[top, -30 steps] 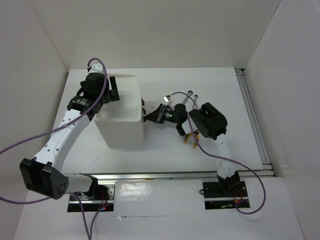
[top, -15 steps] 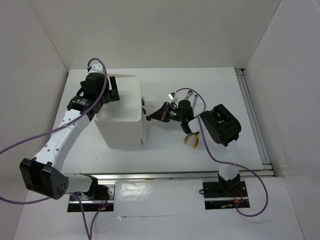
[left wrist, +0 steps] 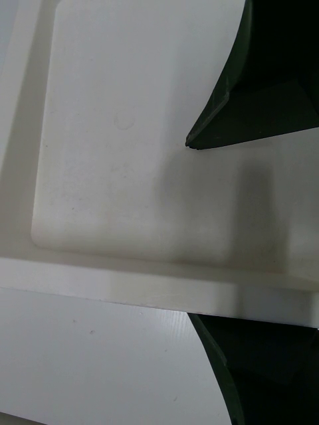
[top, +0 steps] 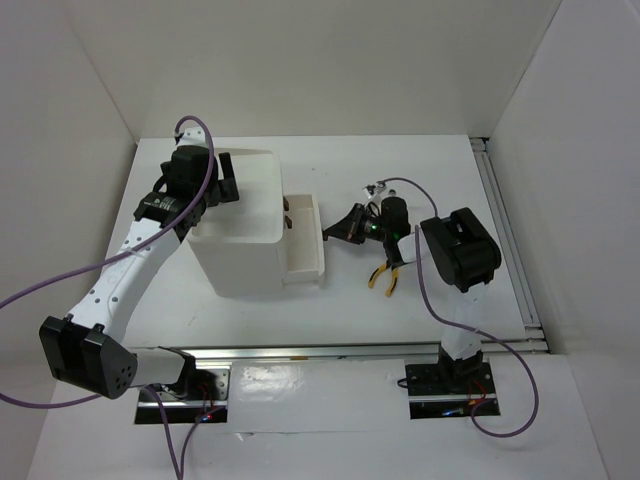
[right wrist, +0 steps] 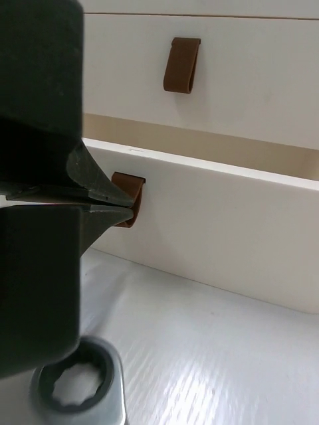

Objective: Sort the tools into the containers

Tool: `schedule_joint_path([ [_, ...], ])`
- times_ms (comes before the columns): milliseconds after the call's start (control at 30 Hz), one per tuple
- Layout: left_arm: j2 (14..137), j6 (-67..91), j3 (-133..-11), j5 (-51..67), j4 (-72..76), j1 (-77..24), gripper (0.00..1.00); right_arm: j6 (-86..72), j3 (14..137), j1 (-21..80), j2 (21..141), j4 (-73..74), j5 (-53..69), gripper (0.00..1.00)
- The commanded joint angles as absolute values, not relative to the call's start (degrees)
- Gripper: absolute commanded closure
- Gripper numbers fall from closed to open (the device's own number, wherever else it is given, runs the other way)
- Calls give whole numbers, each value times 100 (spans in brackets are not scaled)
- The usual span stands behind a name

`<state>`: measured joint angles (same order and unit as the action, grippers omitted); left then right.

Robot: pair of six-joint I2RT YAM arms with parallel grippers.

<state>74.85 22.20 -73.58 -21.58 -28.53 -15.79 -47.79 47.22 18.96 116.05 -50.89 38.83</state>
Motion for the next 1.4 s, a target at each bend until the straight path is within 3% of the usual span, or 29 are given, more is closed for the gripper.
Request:
schedule_joint_path([
  [0,7734,2101,-7084,-1195,-3489,-1731,0,-4395,4605,1705,11408,-4597,3911,100],
  [400,7734,2101,-7084,-1195,-3489,-1731,0,-4237,4386,1239,11057,-4482,4104,100],
  [433,7734,2101,-7084,-1195,-3489,-1731,0,-4236,4386,1187,10987,-4482,4104,94],
  [467,7734,2101,-7084,-1195,-3489,-1731,0,-4236,4386,1187,10908,-4482,4235,75],
  [500,7734,2101,-7084,-1195,-3489,-1731,0,-4236,4386,1187,10846,-4413,4236,33],
  [600,7734,2101,-7084,-1195,-3489,-1731,0,-4184,4386,1187,10495,-4412,4175,13],
  [667,7734,2101,-7084,-1195,-3489,-1731,0,-4001,4586,1187,10232,-3992,4000,10],
  [700,7734,2101,-7084,-1195,-3489,-1731,0,-3903,4692,1187,10143,-3747,3842,2],
  [933,7734,2101,-7084,-1195,-3489,-1731,0,-3111,6071,1731,9852,-865,884,0],
  [1000,7734,2101,-7084,-1195,-3489,-1731,0,-3372,6806,2011,10201,373,-587,0],
  [1100,7734,2101,-7084,-1134,-3489,-1731,0,-3865,7888,2310,10965,2036,-1772,0],
  [1367,7787,2101,-7084,-1134,-3489,-1731,0,-4587,8577,2364,11785,2766,-2241,8],
])
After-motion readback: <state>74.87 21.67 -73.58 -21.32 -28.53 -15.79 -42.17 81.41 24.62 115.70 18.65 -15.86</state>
